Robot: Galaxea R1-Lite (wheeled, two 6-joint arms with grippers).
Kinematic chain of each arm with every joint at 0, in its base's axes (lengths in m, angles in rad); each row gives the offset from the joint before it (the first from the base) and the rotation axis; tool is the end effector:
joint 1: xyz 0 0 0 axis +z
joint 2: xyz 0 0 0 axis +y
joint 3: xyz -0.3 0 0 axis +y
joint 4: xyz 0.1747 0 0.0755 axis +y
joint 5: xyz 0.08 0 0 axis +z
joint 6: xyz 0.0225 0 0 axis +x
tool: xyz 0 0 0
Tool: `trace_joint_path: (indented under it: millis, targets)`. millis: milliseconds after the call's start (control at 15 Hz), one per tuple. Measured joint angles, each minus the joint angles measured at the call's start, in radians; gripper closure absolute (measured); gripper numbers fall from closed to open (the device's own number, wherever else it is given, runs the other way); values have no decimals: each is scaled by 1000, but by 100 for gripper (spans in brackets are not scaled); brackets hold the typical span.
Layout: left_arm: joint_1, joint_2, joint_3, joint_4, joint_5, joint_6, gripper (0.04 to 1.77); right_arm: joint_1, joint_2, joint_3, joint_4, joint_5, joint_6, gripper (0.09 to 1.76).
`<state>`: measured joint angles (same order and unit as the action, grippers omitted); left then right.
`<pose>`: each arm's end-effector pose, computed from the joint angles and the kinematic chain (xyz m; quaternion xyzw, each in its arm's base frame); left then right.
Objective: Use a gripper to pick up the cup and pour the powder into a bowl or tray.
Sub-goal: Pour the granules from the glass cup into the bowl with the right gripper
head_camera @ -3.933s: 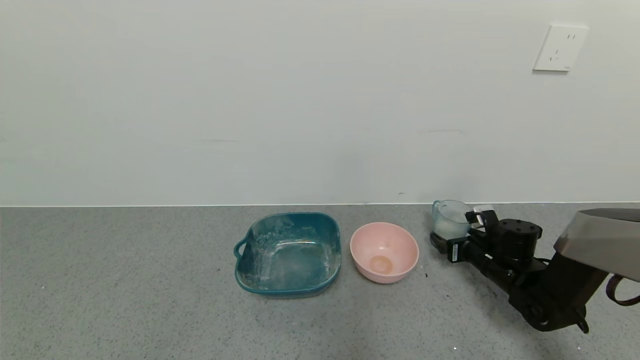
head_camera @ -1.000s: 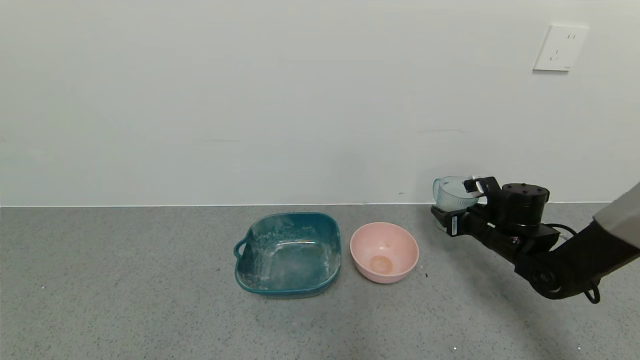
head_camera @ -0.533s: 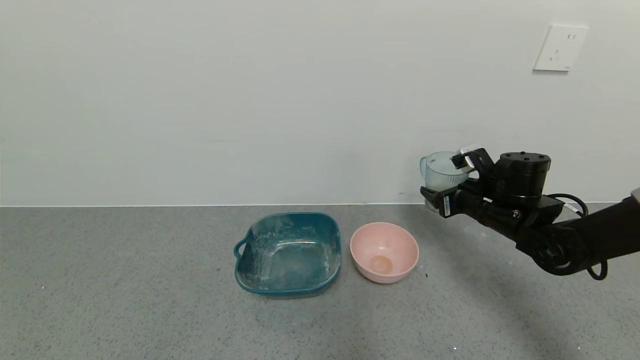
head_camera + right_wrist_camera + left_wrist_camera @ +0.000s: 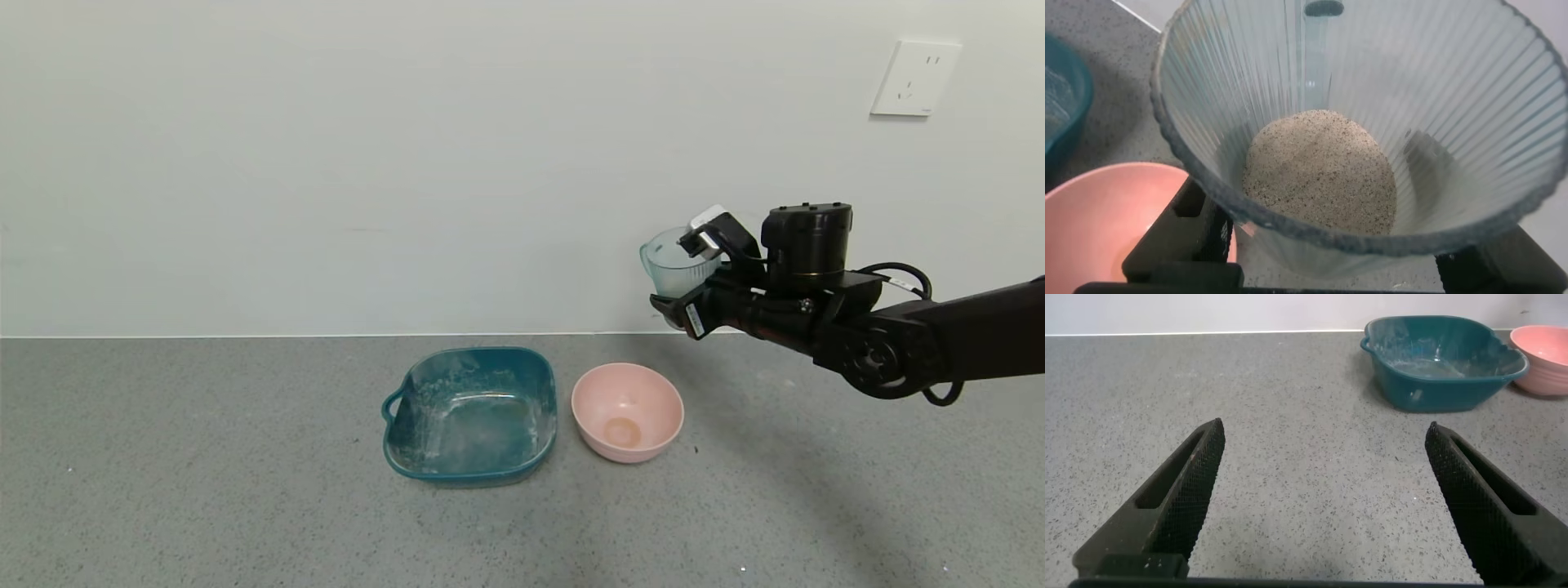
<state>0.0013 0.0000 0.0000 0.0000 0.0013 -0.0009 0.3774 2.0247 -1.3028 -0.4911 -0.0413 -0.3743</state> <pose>-0.0228 0.0000 0.0755 -0.0004 0.0000 0.0013 1.0000 0.3836 0.1511 0.1874 -0.2057 0.0797 0.1842 0.9578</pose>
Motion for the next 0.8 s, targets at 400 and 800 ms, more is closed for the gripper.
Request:
trace_joint_path:
  millis: [400, 800]
  targets:
    - [0, 0, 0, 0, 0, 0, 5, 106, 69, -101, 22, -87, -104, 50]
    - [0, 0, 0, 0, 0, 0, 5, 173, 142, -134, 9, -209, -217, 50]
